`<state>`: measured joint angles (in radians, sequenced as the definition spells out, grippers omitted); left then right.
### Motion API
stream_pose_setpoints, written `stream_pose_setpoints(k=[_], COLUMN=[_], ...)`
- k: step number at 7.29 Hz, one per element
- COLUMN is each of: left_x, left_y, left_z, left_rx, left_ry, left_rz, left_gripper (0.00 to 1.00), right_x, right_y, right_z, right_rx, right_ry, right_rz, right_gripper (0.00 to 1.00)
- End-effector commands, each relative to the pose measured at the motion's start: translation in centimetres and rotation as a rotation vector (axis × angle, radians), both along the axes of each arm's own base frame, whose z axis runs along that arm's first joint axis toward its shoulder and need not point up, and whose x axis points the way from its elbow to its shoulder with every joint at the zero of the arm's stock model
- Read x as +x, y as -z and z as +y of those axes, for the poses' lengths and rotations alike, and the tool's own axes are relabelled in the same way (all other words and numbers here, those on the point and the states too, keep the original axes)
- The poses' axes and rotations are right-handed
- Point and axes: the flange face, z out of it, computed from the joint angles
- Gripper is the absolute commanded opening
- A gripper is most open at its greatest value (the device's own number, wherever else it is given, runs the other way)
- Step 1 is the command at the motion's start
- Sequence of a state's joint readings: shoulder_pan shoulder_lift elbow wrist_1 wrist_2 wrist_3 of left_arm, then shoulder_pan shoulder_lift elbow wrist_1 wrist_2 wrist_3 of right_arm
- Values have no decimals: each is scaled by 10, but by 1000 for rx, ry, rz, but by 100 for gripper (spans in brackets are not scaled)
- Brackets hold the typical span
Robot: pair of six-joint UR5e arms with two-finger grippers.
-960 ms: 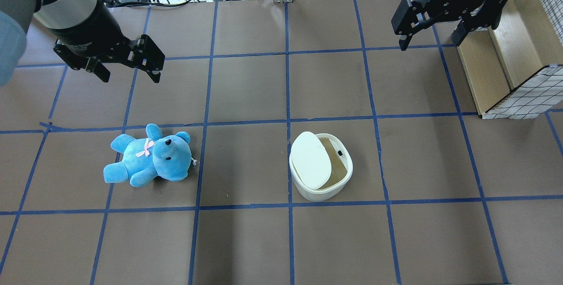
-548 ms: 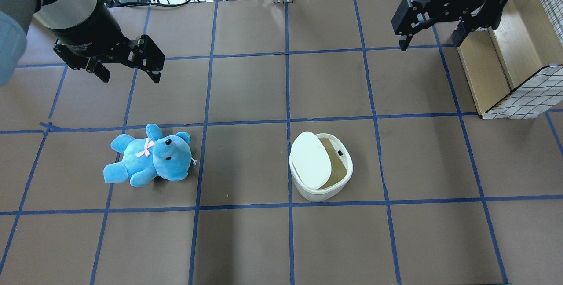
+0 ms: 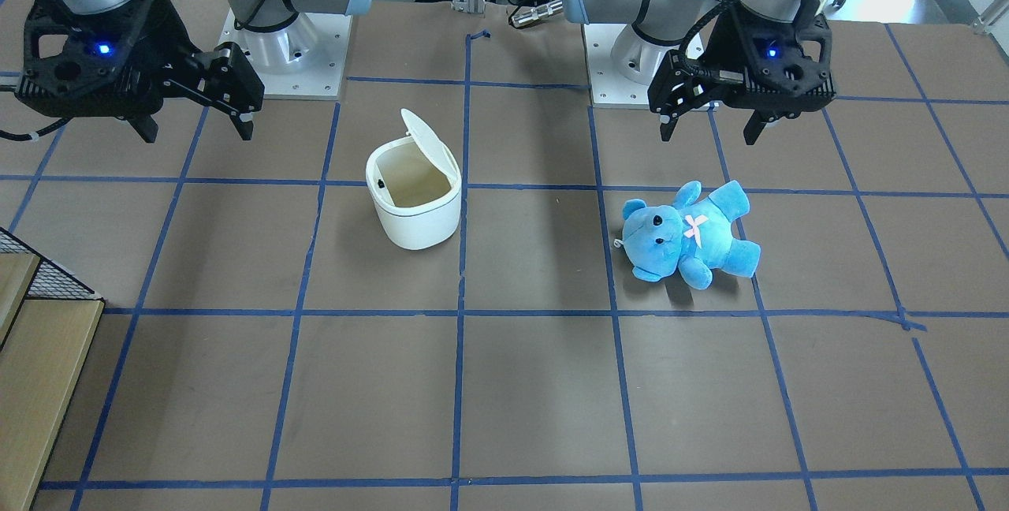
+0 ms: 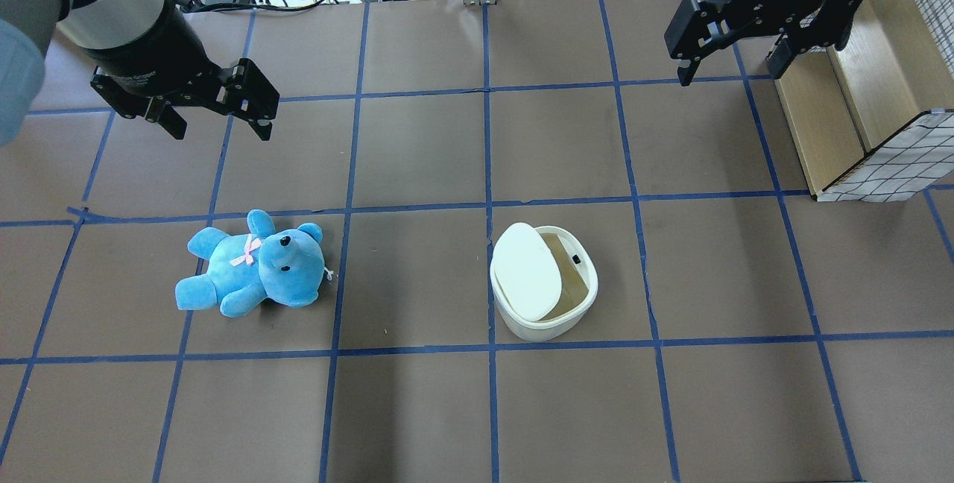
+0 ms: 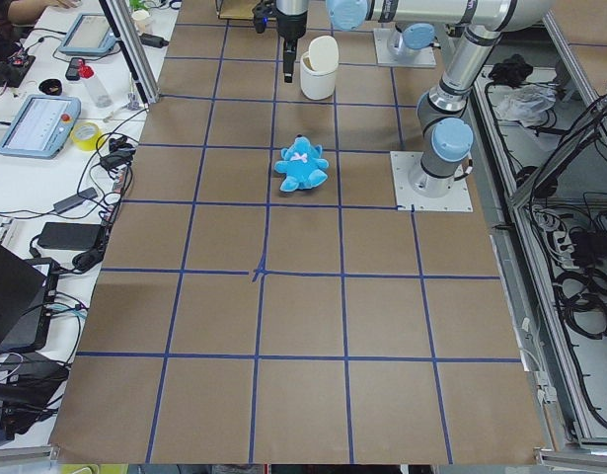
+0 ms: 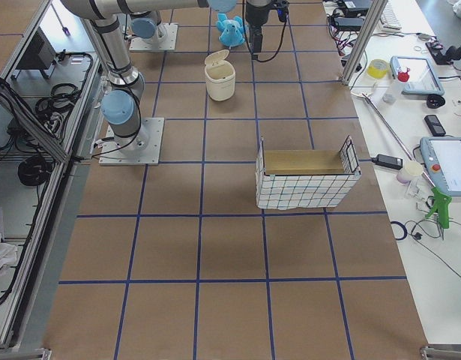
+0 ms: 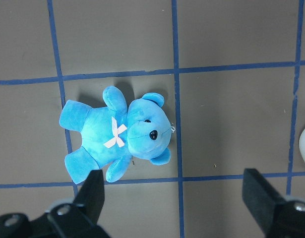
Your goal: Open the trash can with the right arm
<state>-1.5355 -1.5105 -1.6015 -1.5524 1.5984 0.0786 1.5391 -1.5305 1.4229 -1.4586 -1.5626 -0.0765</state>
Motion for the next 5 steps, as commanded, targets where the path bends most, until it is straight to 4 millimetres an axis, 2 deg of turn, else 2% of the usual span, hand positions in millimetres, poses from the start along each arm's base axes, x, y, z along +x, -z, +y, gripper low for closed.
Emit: stream_pose_setpoints(k=[1, 5], left_x=[0, 0], left_y=[-1, 0], left_z=[0, 0], left_rx=[-1, 0], left_ry=[0, 0], left_rz=[0, 0], left_gripper=[100, 100], right_x=[-2, -3], right_y=[-5, -4], right_z=[1, 1], right_rx=[-4, -4], right_ry=[8, 28], right_rz=[11, 10], right_gripper=[100, 100])
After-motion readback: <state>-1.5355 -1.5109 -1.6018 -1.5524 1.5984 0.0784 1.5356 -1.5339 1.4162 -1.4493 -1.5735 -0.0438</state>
